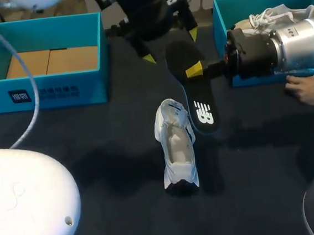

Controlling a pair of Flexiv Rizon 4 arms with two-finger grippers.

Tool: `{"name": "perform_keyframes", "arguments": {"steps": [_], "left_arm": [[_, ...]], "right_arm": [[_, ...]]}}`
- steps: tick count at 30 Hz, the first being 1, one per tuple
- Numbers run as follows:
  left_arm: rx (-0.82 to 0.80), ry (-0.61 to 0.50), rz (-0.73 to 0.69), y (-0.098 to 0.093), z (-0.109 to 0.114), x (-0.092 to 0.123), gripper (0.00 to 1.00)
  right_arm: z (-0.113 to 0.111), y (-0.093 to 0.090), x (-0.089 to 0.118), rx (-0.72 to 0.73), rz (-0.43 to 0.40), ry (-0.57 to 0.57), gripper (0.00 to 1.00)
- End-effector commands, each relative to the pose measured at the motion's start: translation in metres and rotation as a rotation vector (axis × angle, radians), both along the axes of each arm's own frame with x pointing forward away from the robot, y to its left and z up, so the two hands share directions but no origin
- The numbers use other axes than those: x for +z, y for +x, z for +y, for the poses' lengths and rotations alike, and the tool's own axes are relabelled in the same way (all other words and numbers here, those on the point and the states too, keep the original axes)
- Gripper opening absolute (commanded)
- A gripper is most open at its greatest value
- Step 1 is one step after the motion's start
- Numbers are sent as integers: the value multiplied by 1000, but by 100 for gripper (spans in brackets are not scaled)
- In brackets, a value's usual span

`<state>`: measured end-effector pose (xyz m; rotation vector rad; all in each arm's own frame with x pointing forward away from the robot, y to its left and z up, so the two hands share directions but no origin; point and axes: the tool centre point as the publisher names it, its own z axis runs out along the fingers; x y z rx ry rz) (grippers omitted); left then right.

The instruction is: Take the shoe out of the shoebox, open the shoe tongue, remove and reinsert the insole, then place the shoe into the shoebox

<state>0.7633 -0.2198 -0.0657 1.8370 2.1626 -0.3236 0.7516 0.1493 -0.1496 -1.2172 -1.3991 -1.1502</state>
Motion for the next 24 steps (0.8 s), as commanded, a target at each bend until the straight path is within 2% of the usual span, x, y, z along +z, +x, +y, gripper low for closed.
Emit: {"name": "perform_keyframes", "arguments": {"steps": [1, 8, 13, 24], "left_arm": [[-13, 194, 19, -2, -9, -3, 100], [-36, 275, 38, -10, -20, -7, 100], [-31, 286, 51, -11, -26, -6, 100], [-16, 278, 59, -6, -24, -4, 100]], "right_arm": [[3, 4, -2, 7, -1, 2, 0], [6, 7, -3, 13, 4, -3, 0], [8, 8, -4, 22, 5, -3, 0], [9, 9, -2, 22, 7, -13, 0]]}}
